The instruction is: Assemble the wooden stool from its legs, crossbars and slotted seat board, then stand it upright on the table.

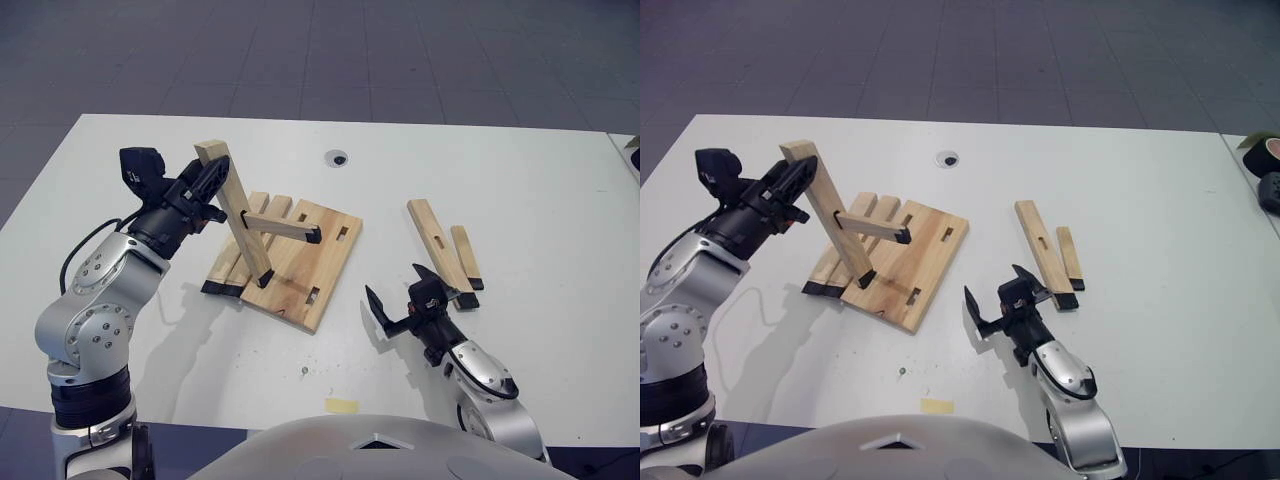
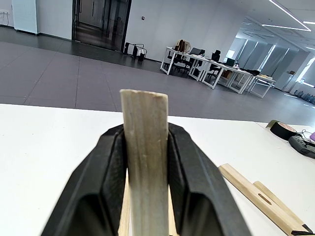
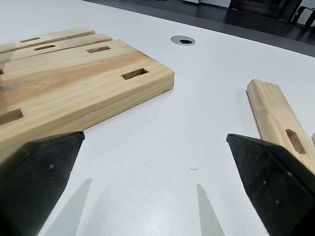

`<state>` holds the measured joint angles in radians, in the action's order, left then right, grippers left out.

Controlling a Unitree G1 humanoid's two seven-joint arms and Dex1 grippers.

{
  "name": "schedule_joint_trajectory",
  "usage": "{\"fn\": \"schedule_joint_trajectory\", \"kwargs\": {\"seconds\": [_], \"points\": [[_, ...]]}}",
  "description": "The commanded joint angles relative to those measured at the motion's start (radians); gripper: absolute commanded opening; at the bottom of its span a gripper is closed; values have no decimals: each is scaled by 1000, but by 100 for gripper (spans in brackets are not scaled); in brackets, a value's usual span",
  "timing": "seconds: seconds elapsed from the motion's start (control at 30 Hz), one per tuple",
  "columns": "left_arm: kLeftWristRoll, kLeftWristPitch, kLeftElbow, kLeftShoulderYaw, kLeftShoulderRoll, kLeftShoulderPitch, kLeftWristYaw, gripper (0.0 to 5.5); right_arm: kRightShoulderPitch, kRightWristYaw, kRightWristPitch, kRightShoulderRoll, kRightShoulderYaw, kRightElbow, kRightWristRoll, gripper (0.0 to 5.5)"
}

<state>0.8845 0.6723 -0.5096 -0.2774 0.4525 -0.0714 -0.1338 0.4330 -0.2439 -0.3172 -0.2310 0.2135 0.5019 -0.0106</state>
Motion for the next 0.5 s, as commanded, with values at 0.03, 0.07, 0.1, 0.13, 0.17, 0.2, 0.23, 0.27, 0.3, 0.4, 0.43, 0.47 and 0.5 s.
{"fn": "schedule_joint_trajectory", "kwargs": {"seconds": [0.03,0.07,0.1,0.13,0.17,0.2,0.23,0.27,0.3,0.4,0.43,0.47,0.5], "points": [[-39,-18,13,14,-13,-11,-12,105,-10,-3,0,-3,0,-11,1,540],[-46,-22,10,17,-17,-15,-12,105,-13,-4,0,-2,2,-13,1,540],[-47,-23,7,18,-21,-19,-10,105,-15,-4,0,-2,3,-13,1,540],[-52,-26,6,23,-26,-24,-10,105,-16,-4,1,-1,3,-15,1,540],[-59,-28,7,29,-31,-29,-12,105,-17,-4,2,-1,3,-16,1,540],[-63,-30,9,33,-36,-33,-13,105,-17,-4,3,-2,3,-17,0,540],[-75,-37,10,41,-39,-37,-15,105,-18,-4,3,-3,3,-18,1,540],[-82,-39,6,44,-44,-38,-16,105,-21,-6,4,-4,4,-20,1,540],[-87,-42,1,45,-49,-39,-16,105,-23,-7,4,-4,5,-22,1,540],[-96,-49,-13,46,-57,-46,-16,105,-25,-10,4,-5,7,-24,1,540],[-97,-50,-14,46,-59,-49,-16,105,-25,-11,4,-5,8,-23,2,540],[-97,-49,-14,47,-60,-51,-18,105,-24,-11,4,-5,8,-23,2,540],[-104,-51,-13,51,-57,-46,-25,105,-23,-11,4,-4,9,-22,3,540]]}}
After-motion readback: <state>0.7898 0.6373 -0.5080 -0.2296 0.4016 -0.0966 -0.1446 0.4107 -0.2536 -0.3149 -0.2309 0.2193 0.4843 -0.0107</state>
